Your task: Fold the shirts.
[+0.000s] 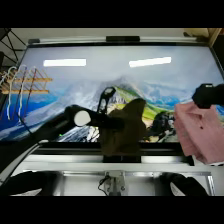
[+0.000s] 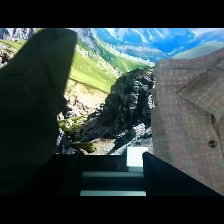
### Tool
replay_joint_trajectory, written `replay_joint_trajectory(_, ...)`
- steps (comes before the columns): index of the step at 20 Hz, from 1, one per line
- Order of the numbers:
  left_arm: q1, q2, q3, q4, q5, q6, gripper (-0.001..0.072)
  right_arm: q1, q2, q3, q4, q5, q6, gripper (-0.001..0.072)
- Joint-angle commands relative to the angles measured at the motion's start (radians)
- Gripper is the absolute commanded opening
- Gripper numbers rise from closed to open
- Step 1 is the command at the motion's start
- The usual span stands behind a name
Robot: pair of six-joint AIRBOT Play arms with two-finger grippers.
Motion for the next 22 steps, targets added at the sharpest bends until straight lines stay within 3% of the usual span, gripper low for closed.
replay_joint_trajectory(1, -0.021, -0.042, -0.057, -0.034, 0.05, -0.075, 0.064, 0.0, 0.002, -0.112, 0.025, -0.089, 0.026, 0.0491)
replay_joint_trajectory(6, 0.318, 0.034, 0.17, 0.065, -0.339, -0.017, 0.0648, 0.0, -0.087, -0.301, 0.061, -0.246, 0.006, 0.0521)
replay_joint_trajectory(9, 0.506, 0.078, 0.2, 0.09, -0.549, 0.005, 0.064, 0.0, -0.23, -0.325, 0.233, -0.309, -0.047, 0.0521)
replay_joint_trajectory(11, 0.553, 0.084, 0.126, 0.092, -0.65, 0.008, 0.0516, 0.006, -0.332, -0.325, 0.452, -0.322, -0.1, 0.0521)
replay_joint_trajectory(12, 0.55, 0.086, 0.057, 0.085, -0.657, 0.006, 0.0482, 0.026, -0.372, -0.325, 0.504, -0.327, -0.122, 0.0521)
replay_joint_trajectory(14, 0.497, 0.085, -0.099, 0.018, -0.595, 0.006, 0.0483, 0.112, -0.439, -0.325, 0.454, -0.34, -0.144, 0.0522)
replay_joint_trajectory(16, 0.404, 0.085, -0.247, -0.079, -0.467, 0.007, 0.0484, 0.206, -0.49, -0.325, 0.377, -0.34, -0.18, 0.0684)
replay_joint_trajectory(18, 0.298, 0.083, -0.353, -0.141, -0.34, 0.006, 0.0502, 0.263, -0.528, -0.325, 0.382, -0.34, -0.203, 0.0684)
replay_joint_trajectory(19, 0.245, 0.082, -0.395, -0.182, -0.289, 0.006, 0.059, 0.279, -0.544, -0.325, 0.396, -0.339, -0.203, 0.0684)
replay_joint_trajectory(20, 0.199, 0.082, -0.425, -0.224, -0.249, 0.007, 0.0624, 0.293, -0.557, -0.325, 0.414, -0.338, -0.206, 0.0684)
replay_joint_trajectory(22, 0.114, 0.082, -0.457, -0.282, -0.145, 0.003, 0.0624, 0.315, -0.574, -0.325, 0.4, -0.336, -0.215, 0.0684)
